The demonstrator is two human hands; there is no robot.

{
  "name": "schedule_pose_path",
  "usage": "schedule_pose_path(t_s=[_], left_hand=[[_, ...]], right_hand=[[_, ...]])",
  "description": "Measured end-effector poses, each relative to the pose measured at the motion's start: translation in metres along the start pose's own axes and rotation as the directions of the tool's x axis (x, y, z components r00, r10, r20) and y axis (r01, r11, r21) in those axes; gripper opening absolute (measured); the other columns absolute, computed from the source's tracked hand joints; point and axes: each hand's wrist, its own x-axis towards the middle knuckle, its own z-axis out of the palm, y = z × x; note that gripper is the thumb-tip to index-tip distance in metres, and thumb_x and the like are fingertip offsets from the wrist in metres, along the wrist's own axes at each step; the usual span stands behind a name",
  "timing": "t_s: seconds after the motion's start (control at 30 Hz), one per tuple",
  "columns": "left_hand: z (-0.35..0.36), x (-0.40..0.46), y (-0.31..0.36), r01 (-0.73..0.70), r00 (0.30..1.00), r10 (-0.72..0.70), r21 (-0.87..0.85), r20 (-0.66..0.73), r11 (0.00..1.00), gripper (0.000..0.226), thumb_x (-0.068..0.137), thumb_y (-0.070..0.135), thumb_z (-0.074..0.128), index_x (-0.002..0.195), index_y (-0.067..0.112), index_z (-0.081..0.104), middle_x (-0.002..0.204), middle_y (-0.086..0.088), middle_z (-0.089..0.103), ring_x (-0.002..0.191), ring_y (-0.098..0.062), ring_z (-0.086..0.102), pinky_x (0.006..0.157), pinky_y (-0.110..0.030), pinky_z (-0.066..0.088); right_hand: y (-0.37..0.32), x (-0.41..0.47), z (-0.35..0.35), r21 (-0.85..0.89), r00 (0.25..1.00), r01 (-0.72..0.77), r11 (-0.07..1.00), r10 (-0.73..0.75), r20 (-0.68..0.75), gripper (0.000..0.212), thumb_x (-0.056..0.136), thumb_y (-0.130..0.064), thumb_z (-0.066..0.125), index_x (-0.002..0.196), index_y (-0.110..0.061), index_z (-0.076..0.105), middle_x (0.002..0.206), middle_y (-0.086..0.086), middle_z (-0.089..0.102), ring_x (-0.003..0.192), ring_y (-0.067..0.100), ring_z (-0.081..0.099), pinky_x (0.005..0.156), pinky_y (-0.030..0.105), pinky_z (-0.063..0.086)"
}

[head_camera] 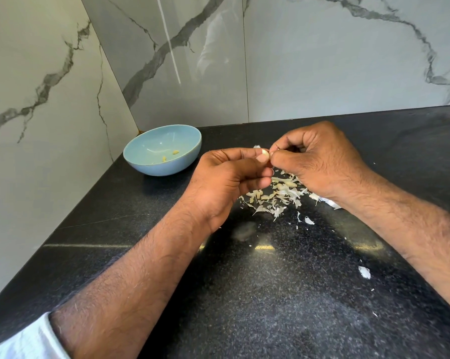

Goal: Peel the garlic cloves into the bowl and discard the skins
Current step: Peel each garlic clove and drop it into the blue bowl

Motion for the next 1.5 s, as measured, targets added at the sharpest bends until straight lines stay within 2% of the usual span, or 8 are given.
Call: schedule_pose_path(t_s=[0.37,0.5,0.57,0.63,0.93,1.1,1.37,1.5], left_hand=[[-0.003,0.001,0.001,-0.041,0.999,0.041,0.015,0.030,0.999,0.022,0.096,-0.006,0.068,0.117,-0.005,0.073,0.094,-0.018,0.075,0.075,-0.017,0.071,0.071,-0.026,0.063],[-0.001,0.000,0.001,-0.107,0.994,0.106,0.094,0.014,0.990,0.022,0.095,-0.008,0.070,0.116,-0.003,0.072,0.093,-0.019,0.075,0.074,-0.020,0.072,0.070,-0.030,0.063],[-0.001,-0.001,0.001,-0.168,0.985,0.172,0.172,-0.009,0.971,0.023,0.093,-0.010,0.073,0.114,-0.003,0.069,0.088,-0.020,0.075,0.071,-0.023,0.072,0.068,-0.033,0.063],[0.000,-0.001,0.000,-0.212,0.974,0.225,0.253,-0.024,0.944,0.022,0.092,-0.010,0.075,0.111,-0.007,0.066,0.086,-0.025,0.074,0.070,-0.025,0.074,0.068,-0.035,0.065],[0.000,-0.004,0.001,-0.264,0.954,0.296,0.342,-0.046,0.902,0.015,0.091,-0.007,0.078,0.105,-0.007,0.074,0.085,-0.019,0.078,0.071,-0.025,0.076,0.069,-0.036,0.067],[0.001,-0.006,0.002,-0.292,0.928,0.369,0.518,-0.050,0.804,0.008,0.090,0.000,0.082,0.097,0.002,0.080,0.077,-0.011,0.079,0.068,-0.026,0.079,0.067,-0.038,0.067],[0.001,-0.006,0.001,-0.336,0.868,0.496,0.775,0.034,0.535,0.007,0.088,0.016,0.082,0.092,0.019,0.086,0.066,0.010,0.076,0.060,-0.014,0.074,0.062,-0.038,0.066],[0.000,-0.005,0.001,-0.373,0.844,0.524,0.822,0.109,0.431,0.010,0.087,0.012,0.080,0.093,0.017,0.087,0.068,0.011,0.076,0.055,-0.008,0.070,0.056,-0.025,0.060]], right_hand=[[0.002,0.006,-0.010,0.136,0.998,-0.049,0.990,0.055,-0.043,0.005,0.085,-0.015,0.082,0.084,-0.020,0.081,0.074,-0.008,0.077,0.062,0.000,0.066,0.064,0.021,0.056],[0.003,0.007,-0.015,-0.053,0.995,-0.047,0.997,0.051,0.086,0.028,0.080,-0.008,0.087,0.101,-0.025,0.077,0.092,-0.010,0.075,0.067,-0.001,0.069,0.065,0.016,0.058],[-0.002,0.004,-0.015,-0.179,0.995,0.046,0.983,-0.029,0.093,0.006,0.089,-0.029,0.080,0.087,-0.024,0.077,0.076,-0.008,0.072,0.056,0.005,0.062,0.050,0.012,0.047],[0.001,0.003,-0.012,-0.283,0.995,0.095,0.954,-0.089,0.032,0.031,0.092,-0.041,0.075,0.069,-0.020,0.072,0.060,-0.003,0.065,0.044,0.010,0.051,0.043,0.021,0.041],[-0.007,0.002,-0.018,-0.094,0.989,0.101,0.990,-0.089,0.122,0.002,0.090,-0.030,0.080,0.089,-0.029,0.081,0.077,-0.015,0.076,0.069,0.009,0.071,0.066,0.034,0.062],[-0.004,-0.001,-0.007,-0.158,0.980,0.178,0.971,-0.161,0.115,0.007,0.093,-0.026,0.076,0.086,-0.027,0.079,0.076,-0.011,0.074,0.064,0.022,0.070,0.058,0.046,0.060],[-0.004,-0.002,-0.004,-0.325,0.958,0.279,0.904,-0.237,0.164,0.010,0.092,-0.021,0.072,0.083,-0.023,0.078,0.082,-0.010,0.068,0.064,-0.004,0.057,0.050,0.016,0.038],[-0.002,-0.003,-0.006,-0.287,0.954,0.292,0.912,-0.256,0.157,0.010,0.088,-0.020,0.074,0.080,-0.023,0.079,0.077,-0.010,0.068,0.062,0.005,0.063,0.055,0.033,0.057]])
